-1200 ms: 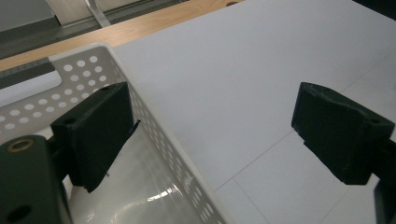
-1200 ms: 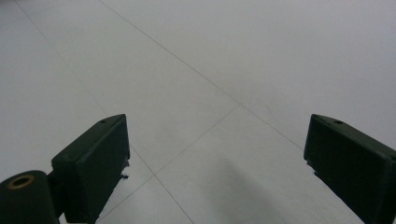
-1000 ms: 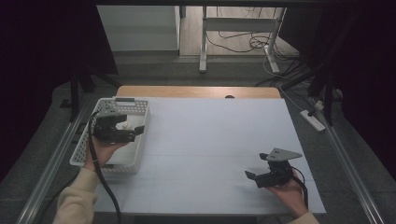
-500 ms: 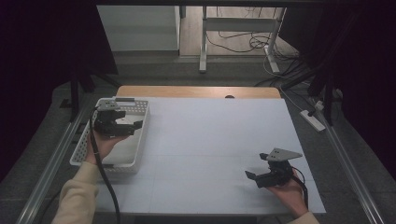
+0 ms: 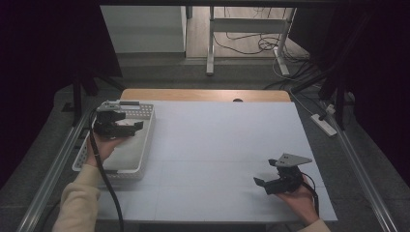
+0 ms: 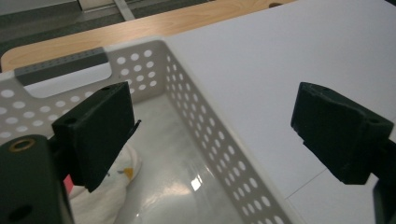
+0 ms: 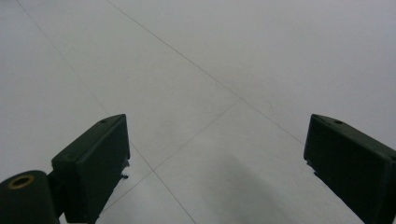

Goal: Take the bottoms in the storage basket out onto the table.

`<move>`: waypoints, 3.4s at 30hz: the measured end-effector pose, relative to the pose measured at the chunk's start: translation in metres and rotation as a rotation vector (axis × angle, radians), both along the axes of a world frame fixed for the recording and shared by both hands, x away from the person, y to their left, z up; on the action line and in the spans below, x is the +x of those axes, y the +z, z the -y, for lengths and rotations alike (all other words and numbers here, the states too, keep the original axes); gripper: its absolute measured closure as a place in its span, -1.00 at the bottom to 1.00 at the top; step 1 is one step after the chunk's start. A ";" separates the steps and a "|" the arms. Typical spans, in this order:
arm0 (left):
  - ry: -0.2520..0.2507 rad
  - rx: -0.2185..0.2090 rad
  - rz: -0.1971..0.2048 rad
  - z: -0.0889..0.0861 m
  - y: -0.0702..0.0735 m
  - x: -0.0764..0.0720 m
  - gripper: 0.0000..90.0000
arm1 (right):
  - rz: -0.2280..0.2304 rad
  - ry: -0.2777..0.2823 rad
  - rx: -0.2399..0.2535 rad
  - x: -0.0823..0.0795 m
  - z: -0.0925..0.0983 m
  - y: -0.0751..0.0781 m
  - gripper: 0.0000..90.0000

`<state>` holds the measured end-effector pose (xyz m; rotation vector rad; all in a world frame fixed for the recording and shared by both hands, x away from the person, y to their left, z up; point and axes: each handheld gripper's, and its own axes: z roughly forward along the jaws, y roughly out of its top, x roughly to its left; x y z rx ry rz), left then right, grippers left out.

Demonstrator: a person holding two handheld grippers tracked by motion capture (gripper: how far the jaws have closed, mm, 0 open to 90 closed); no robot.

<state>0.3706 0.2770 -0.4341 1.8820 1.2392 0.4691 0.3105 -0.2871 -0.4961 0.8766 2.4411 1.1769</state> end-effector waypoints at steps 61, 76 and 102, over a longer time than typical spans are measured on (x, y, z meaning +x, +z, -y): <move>0.212 0.087 -0.215 -0.047 -0.039 0.054 -0.72 | 0.009 0.015 0.011 -0.002 0.000 0.003 -0.84; 0.237 0.109 -0.270 -0.050 -0.056 0.061 -0.73 | 0.006 0.019 0.001 -0.003 0.000 0.002 -0.84; 0.237 0.262 -0.332 -0.037 -0.066 0.070 -0.75 | 0.000 0.014 -0.012 -0.003 0.000 0.001 -0.84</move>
